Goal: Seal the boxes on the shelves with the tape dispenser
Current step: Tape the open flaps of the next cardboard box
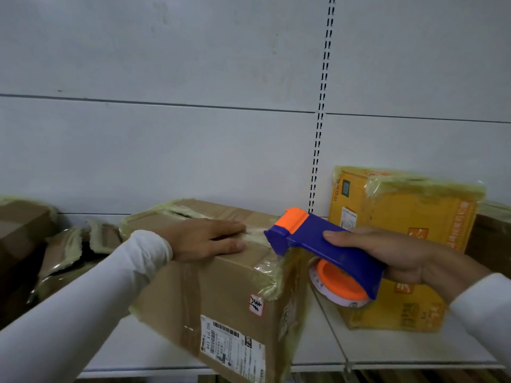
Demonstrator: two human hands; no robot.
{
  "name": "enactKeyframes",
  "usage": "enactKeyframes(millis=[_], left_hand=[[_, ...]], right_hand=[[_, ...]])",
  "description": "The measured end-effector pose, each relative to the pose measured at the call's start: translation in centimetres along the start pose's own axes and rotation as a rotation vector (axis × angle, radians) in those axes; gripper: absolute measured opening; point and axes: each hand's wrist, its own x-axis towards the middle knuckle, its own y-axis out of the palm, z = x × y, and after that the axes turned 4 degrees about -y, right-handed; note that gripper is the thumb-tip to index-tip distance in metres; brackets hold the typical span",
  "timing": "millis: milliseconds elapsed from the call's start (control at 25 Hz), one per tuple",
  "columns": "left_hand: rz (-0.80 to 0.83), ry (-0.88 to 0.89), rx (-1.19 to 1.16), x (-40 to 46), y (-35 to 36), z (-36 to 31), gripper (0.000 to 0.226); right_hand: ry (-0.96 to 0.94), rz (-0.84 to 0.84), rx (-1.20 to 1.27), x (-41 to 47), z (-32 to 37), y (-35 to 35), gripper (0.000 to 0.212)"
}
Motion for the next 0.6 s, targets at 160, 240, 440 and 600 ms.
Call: enactKeyframes(millis=[160, 240, 440, 600], left_hand=[[-0.003, -0.010, -0.034, 0.0, 0.1, -0.3, 0.049], [0.005, -0.009, -0.044, 0.0, 0.1, -0.4, 0.043], [0.000, -0.029, -0.037, 0.5, -0.1, -1.0, 0.052], [-0.018, -0.002, -0.032, 0.8, 0.1, -0.8, 0.046]], right_hand=[[-0.021, 0.076, -0.063, -0.9, 0.8, -1.2, 0.058], [-0.030, 0.112, -0.080, -1.5, 1.4, -2.2, 0.056], [0.042, 0.253, -0.049, -4.3, 0.5, -5.7, 0.061], [0.041, 0.112, -0.017, -5.4, -2.4, -4.0, 0.050]])
